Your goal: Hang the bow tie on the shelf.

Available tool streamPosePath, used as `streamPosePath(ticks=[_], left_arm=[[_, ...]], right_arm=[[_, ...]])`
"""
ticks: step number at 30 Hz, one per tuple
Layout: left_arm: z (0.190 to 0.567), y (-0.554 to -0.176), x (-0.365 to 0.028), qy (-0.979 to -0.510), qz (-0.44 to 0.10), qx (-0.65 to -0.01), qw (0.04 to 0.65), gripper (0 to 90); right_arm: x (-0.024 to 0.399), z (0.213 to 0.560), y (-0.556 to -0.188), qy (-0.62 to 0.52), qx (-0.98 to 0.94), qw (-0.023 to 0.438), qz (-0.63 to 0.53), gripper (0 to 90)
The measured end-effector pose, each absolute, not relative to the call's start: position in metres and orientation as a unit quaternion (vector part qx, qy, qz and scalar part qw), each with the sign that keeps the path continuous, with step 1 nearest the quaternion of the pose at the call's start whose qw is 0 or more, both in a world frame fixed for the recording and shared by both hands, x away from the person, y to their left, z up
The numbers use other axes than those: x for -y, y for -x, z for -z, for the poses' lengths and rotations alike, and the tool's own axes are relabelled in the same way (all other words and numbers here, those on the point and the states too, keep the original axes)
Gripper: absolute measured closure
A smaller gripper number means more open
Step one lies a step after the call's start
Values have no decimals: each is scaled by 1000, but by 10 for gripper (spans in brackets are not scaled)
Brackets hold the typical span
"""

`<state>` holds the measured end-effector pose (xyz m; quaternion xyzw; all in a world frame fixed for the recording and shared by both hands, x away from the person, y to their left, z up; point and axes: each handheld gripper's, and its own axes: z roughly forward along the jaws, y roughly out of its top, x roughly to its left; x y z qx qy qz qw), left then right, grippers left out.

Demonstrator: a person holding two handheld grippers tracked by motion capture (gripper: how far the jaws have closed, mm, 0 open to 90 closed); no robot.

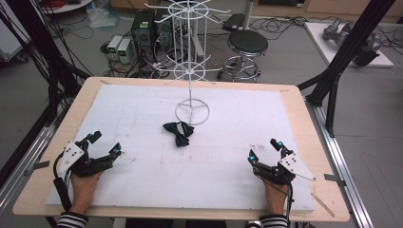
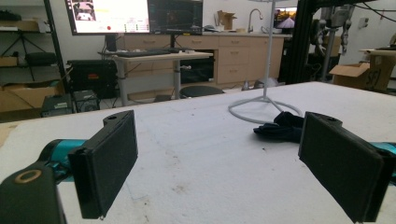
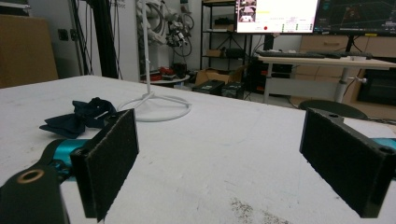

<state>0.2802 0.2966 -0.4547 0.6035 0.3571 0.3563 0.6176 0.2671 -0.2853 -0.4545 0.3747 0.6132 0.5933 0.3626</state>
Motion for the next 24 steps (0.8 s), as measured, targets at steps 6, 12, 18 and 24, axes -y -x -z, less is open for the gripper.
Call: streamPosePath(ticks=[6, 12, 18, 24], left_arm=[[455, -280, -296, -607, -359, -354, 614, 123], [455, -280, -296, -605, -359, -353, 617, 123], [455, -280, -297, -607, -354, -352, 619, 123], [454, -281, -297, -610, -352, -352, 617, 123]], right_arm=[[286, 455, -267, -373, -612, 366, -593, 108], [285, 455, -267, -372, -612, 367, -593, 108], [285, 455, -267, -373, -612, 367, -593, 108], [286, 455, -267, -372, -613, 368, -593, 108]])
